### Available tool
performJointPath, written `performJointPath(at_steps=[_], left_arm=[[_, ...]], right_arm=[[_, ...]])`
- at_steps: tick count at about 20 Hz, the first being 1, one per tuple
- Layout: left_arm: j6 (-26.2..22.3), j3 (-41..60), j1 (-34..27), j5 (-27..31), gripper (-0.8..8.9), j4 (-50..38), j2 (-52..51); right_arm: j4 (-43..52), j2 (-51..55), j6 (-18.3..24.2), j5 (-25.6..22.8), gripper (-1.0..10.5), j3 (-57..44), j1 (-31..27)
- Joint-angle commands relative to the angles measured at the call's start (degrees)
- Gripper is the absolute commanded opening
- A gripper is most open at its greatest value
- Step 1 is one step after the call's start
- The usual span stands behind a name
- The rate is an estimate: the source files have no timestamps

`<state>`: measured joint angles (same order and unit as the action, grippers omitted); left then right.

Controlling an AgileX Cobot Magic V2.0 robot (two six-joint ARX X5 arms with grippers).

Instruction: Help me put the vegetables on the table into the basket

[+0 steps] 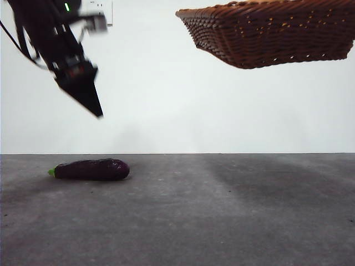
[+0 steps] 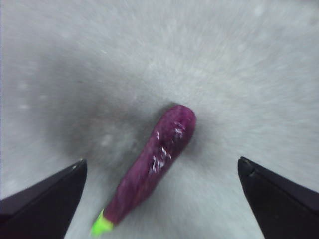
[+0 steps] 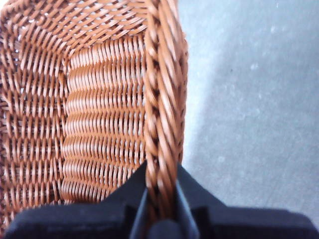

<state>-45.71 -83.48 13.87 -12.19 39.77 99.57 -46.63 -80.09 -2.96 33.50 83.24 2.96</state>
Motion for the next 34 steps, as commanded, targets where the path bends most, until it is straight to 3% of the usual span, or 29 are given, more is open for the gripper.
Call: performJointPath(at_steps=[1,6,20,22,25,26,34], left_arm=[[-2.60,0.07,-0.37,-0.26,5.12,-2.56,3.98],[-4.31,0.02,-0.94,-0.24,5.12,-6.32,10.40],[-3.08,-0.31,-1.64,-1.77,4.97,-10.84,18.45],[-2.23,-0.31,-1.64,-1.75,3.76,-11.28,18.49],[-0.26,-0.31,-1.64,-1.70,0.29,-11.19,18.49],[0.79,-0.31,-1.64,-1.70,-0.13,-11.15,18.49],[8.20,-0.33,-3.63,-1.81,-0.07,-5.03,15.89]], right_arm=[[-0.15,0.55,0.92,1.05,-0.1,0.94,-0.07],[-0.98,0.55,2.89,0.98,-0.1,0.94,-0.07],[-1.36,0.55,3.19,1.01,-0.1,0.94,-0.04],[-1.33,0.55,3.26,0.98,-0.1,0.94,-0.04],[-1.36,0.55,3.28,0.98,-0.1,0.94,-0.04],[-1.38,0.55,3.28,0.98,-0.1,0.94,-0.04],[-2.56,0.46,3.26,0.46,-0.1,0.90,-0.02]])
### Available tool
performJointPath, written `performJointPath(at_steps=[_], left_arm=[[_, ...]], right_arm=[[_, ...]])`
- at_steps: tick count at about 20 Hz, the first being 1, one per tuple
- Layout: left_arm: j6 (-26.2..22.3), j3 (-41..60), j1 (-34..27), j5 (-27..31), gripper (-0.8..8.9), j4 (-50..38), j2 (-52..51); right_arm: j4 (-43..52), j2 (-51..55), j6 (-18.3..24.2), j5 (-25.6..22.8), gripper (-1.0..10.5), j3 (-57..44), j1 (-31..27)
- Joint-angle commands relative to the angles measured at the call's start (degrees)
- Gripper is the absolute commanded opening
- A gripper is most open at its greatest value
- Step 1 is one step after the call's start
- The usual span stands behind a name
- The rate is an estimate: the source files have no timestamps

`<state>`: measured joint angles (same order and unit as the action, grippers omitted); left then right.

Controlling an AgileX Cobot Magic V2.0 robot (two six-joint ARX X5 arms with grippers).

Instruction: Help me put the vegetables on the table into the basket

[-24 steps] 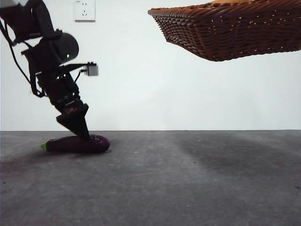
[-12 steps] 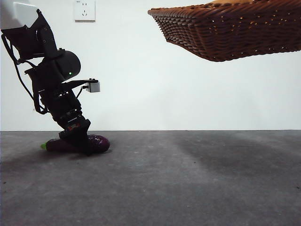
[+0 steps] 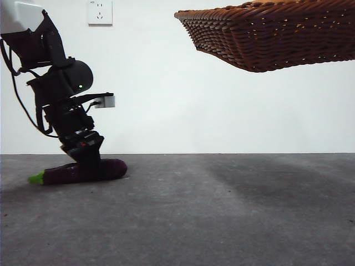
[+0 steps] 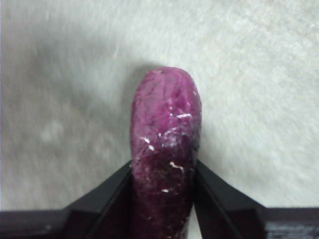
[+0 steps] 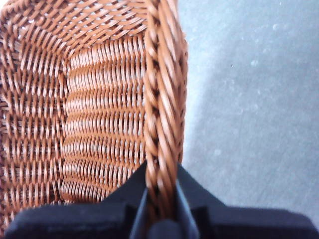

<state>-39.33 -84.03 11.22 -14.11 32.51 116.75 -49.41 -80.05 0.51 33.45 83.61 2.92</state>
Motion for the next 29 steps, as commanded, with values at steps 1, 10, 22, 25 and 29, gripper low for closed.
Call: performJointPath(at_steps=[1,10,22,25,29], left_arm=[[1.79,0.22,-1.55,0.09,-0.06,3.52,-2.82],[0.90,0.24,-2.71,-6.93,-0.06,15.56,-31.15],[-4.44,0.24,30.60,6.27,-0.07,23.17,-37.46],[-6.84,0.24,33.53,8.13,-0.07,24.61,-31.89],[-7.72,0.24,35.76,8.07,-0.08,27.65,-26.05]], right_arm=[[-0.20,0.39,-0.17,0.02,-0.1,0.48,0.02],[3.76,0.37,-0.79,0.33,-0.1,-12.63,0.74],[19.30,0.37,-12.52,1.27,-0.1,-25.75,22.03],[19.39,0.35,-12.94,-1.27,-0.1,-25.75,26.40],[19.43,0.35,-12.94,-3.21,-0.1,-25.75,26.64]])
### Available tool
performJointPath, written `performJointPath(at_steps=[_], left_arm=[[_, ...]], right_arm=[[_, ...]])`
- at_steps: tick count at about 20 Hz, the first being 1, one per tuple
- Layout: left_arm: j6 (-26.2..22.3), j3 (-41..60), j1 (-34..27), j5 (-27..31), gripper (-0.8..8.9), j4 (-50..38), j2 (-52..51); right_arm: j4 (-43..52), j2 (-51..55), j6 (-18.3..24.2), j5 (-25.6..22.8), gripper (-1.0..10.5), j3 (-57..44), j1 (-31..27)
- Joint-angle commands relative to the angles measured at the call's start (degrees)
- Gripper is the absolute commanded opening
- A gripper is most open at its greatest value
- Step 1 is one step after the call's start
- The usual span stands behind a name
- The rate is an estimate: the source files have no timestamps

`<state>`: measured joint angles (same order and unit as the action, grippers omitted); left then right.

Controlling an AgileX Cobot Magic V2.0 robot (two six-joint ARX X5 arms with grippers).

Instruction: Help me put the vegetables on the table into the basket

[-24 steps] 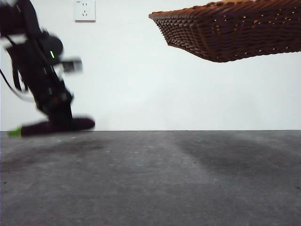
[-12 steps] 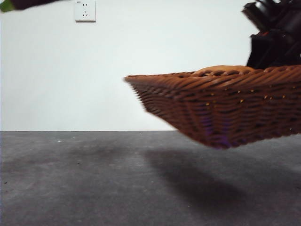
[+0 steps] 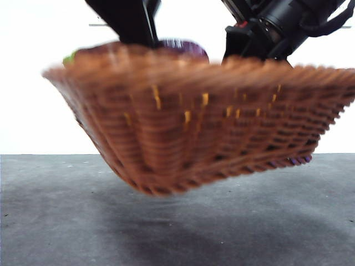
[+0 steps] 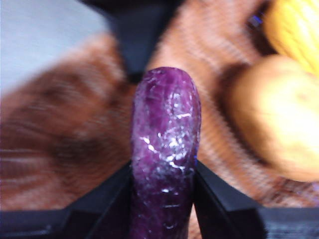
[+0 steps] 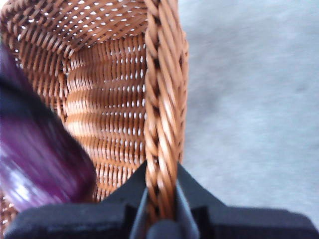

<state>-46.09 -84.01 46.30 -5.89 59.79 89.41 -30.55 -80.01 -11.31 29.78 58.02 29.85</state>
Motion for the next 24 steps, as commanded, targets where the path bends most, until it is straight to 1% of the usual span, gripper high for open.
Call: performJointPath(at_steps=[1,3,5,6,7,8,9,11,13,15,17,19,20,21,22,23,24], left_arm=[[-0.96,0.22,1.27,-0.15,-0.08,0.42,2.49],[-0.94,0.22,2.27,-0.52,-0.08,0.98,4.66],[1.36,0.22,2.43,-0.74,0.02,1.18,6.10],[2.56,0.22,2.43,-0.72,0.48,1.03,6.12],[3.06,0.22,2.43,-0.63,1.77,0.92,6.08],[4.57,0.22,2.25,-0.44,3.05,0.96,6.08],[6.34,0.22,1.92,-0.46,3.76,0.87,6.08],[8.00,0.22,1.60,-0.46,3.81,0.90,6.03],[8.17,-0.15,1.46,-0.42,3.81,1.03,5.49],[8.66,-2.45,0.70,-0.42,3.77,2.32,4.39],[11.72,-6.01,-1.25,-0.07,3.77,2.97,2.51],[16.11,-10.29,-4.70,-0.07,3.77,3.98,-0.11],[18.88,-11.87,-6.80,-0.07,3.72,4.00,-1.77],[22.08,-12.72,-9.07,-0.11,3.51,3.98,-3.69],[25.42,-12.79,-11.43,-0.81,1.65,3.91,-5.86],[26.77,-12.79,-13.51,-2.25,-0.23,4.44,-8.07],[27.06,-12.79,-15.21,-3.63,-0.08,5.01,-10.16]], right_arm=[[0.59,0.31,-1.09,0.42,-0.1,-0.15,-0.28],[0.61,0.31,-1.05,0.42,-0.1,-0.15,-0.28],[0.59,0.31,-1.03,0.44,-0.1,-0.15,-0.28],[0.55,0.31,-0.81,0.44,-0.1,-0.15,-0.28],[0.57,0.31,-0.61,0.44,-0.1,-0.15,-0.28],[0.70,0.31,-0.61,0.42,-0.1,-0.15,-0.28],[0.79,0.31,-0.61,0.42,-0.1,-0.15,-0.28],[0.79,0.31,-0.42,0.35,-0.1,-0.15,-0.28],[0.83,0.31,-0.42,-0.42,-0.1,-0.15,-0.28],[0.96,0.31,-0.42,-1.79,-0.1,-0.15,-0.28],[1.27,0.31,-0.44,-2.19,-0.1,-0.15,-0.35],[2.71,0.31,-1.22,-2.19,-0.1,-0.13,-0.37],[3.58,0.31,-2.19,-2.16,-0.1,-0.13,-0.81],[4.15,0.31,-2.29,-2.14,-0.1,-0.11,-1.49],[4.55,0.31,-2.60,-2.12,-0.1,-0.11,-2.47],[4.90,0.31,-2.69,-2.10,-0.1,-0.09,-3.80],[5.03,0.31,-3.15,-1.53,-0.1,0.07,-5.46]])
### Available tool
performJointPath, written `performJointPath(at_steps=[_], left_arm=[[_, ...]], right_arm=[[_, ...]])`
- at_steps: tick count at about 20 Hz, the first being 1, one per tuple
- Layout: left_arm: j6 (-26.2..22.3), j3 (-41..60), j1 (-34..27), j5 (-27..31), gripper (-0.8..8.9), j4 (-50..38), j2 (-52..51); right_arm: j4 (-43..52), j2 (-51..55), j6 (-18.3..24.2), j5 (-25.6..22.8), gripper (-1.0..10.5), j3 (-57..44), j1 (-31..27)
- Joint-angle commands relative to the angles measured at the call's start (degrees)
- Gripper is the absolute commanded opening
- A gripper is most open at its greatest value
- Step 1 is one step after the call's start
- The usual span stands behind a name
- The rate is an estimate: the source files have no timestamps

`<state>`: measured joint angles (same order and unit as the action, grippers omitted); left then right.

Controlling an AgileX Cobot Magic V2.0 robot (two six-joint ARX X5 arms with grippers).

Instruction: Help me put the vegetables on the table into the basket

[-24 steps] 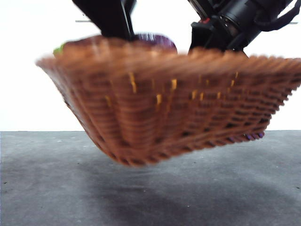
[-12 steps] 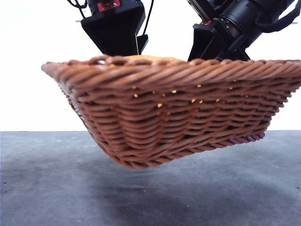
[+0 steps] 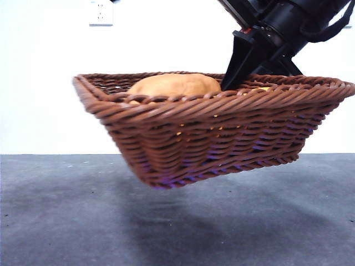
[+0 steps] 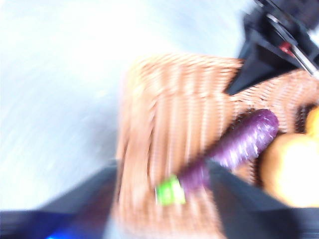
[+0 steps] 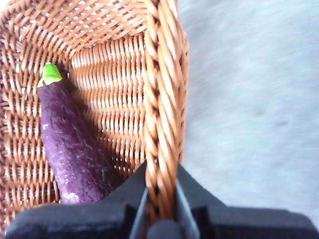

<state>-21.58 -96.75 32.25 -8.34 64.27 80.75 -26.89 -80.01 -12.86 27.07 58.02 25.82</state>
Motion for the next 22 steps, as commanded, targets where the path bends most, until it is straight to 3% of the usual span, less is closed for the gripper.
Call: performJointPath(at_steps=[1,5,14,22], left_arm=[[3.85,-0.04,-2.36,-1.09,-0.08,1.31,-3.63],[6.21,-0.04,-5.95,-1.07,-0.08,3.04,-11.37],[9.66,0.02,-6.95,1.09,-0.08,7.91,-25.46],[10.86,0.02,-6.95,3.10,-0.08,11.10,-28.17]], right_arm=[[1.36,0.31,-1.88,2.58,-0.1,0.63,-3.39],[-0.87,0.31,-1.77,5.07,-0.1,5.16,-10.62],[-8.09,-2.82,5.20,4.92,-0.1,10.62,-28.24],[-3.17,-19.41,7.43,5.44,-0.1,10.62,-30.08]])
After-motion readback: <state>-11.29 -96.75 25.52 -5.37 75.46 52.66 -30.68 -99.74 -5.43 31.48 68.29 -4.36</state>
